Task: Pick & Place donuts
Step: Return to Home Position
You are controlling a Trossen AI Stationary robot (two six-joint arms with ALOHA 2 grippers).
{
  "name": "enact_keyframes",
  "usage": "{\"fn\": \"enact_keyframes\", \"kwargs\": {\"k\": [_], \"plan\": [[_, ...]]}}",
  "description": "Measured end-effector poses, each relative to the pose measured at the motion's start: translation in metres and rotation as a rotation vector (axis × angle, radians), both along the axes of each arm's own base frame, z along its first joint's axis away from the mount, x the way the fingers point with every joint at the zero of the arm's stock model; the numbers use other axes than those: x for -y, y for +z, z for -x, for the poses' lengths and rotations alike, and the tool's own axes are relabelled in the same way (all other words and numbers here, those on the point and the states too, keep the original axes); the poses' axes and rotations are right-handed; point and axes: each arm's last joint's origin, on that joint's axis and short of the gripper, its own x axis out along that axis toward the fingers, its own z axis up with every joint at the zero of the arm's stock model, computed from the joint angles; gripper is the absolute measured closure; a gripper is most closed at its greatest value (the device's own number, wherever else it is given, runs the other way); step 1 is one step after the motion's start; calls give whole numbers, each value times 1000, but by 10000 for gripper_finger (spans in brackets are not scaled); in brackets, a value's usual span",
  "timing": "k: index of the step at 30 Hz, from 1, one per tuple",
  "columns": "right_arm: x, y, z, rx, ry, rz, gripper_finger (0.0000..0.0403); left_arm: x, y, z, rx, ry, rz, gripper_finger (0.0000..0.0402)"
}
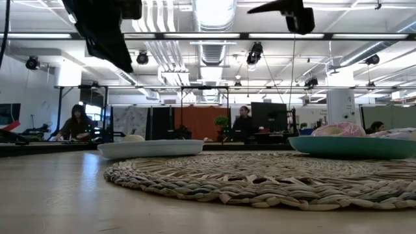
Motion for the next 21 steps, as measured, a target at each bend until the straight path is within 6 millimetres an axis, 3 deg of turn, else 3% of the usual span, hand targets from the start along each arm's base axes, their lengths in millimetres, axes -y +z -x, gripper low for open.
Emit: {"fn": "enact_keyframes", "kwargs": {"k": [5, 9, 12, 14, 21], "plan": [[6, 3, 24, -1, 6, 211, 202, 1, 16, 13, 86, 126, 215, 300], [15, 4, 51, -91, -74, 323, 202, 12, 26, 10, 256, 2, 270, 300], [19, 9, 70, -108, -80, 243, 202, 17, 26, 2, 439, -105, 339, 300], [18, 15, 81, -72, -85, 191, 202, 19, 22, -2, 566, -183, 392, 300], [-1, 22, 108, -4, 108, 341, 202, 11, -16, 7, 933, -235, 522, 300]]}}
